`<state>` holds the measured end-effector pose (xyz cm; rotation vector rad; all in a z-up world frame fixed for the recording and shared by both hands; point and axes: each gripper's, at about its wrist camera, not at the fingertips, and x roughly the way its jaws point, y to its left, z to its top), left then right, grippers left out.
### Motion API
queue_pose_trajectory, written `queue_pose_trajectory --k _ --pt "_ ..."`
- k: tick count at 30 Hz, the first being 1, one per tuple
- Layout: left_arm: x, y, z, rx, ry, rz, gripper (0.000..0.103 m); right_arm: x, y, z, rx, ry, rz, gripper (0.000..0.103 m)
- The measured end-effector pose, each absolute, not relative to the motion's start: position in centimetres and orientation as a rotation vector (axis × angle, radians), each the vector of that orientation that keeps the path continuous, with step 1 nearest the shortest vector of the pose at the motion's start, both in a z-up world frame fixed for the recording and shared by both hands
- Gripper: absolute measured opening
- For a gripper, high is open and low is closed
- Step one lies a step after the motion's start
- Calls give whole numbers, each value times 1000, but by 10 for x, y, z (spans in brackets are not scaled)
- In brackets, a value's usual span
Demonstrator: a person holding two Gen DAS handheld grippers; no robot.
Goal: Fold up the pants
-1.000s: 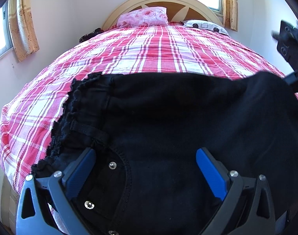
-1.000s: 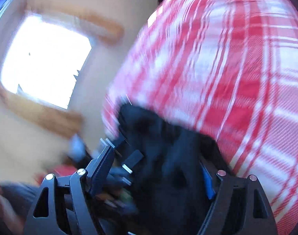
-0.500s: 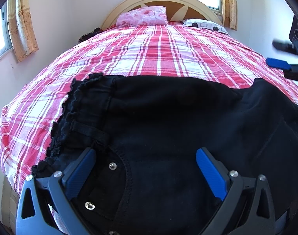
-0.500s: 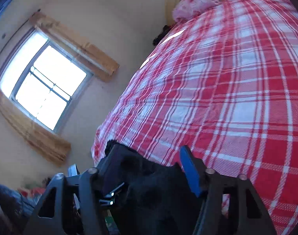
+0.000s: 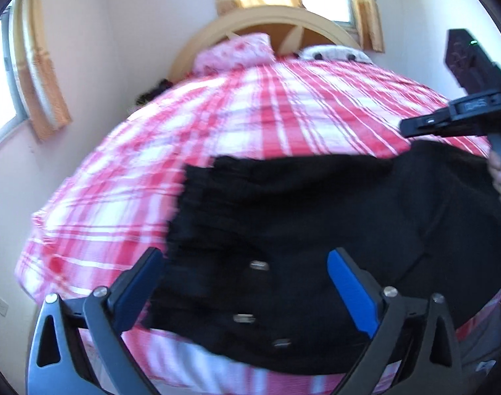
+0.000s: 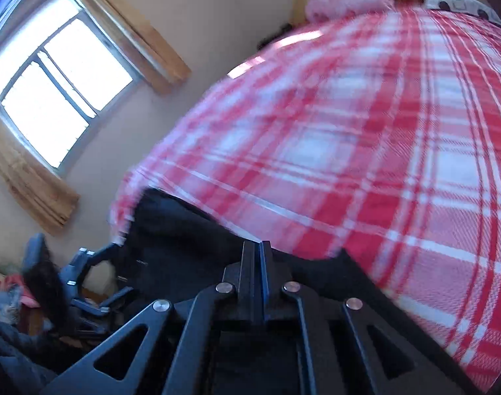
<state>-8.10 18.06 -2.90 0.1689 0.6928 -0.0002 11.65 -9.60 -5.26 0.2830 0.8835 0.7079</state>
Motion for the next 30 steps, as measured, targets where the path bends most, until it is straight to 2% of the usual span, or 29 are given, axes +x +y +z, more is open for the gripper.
queue_pose_trajectory --k 6,11,14,19,23,30 --pt "-61 240 -27 -48 745 169 102 103 14 -24 31 849 825 4" --pt "-65 251 -44 12 794 259 102 141 117 -80 -88 1005 809 4" --pt "-75 258 -44 31 779 270 102 154 140 -98 -122 986 756 2" --pt "-75 266 -22 8 718 283 102 168 120 -92 102 1010 796 2" --pt "-70 253 -1 48 654 248 102 136 66 -45 317 860 820 2" --pt "-44 194 23 102 572 70 102 38 -59 18 234 681 471 3"
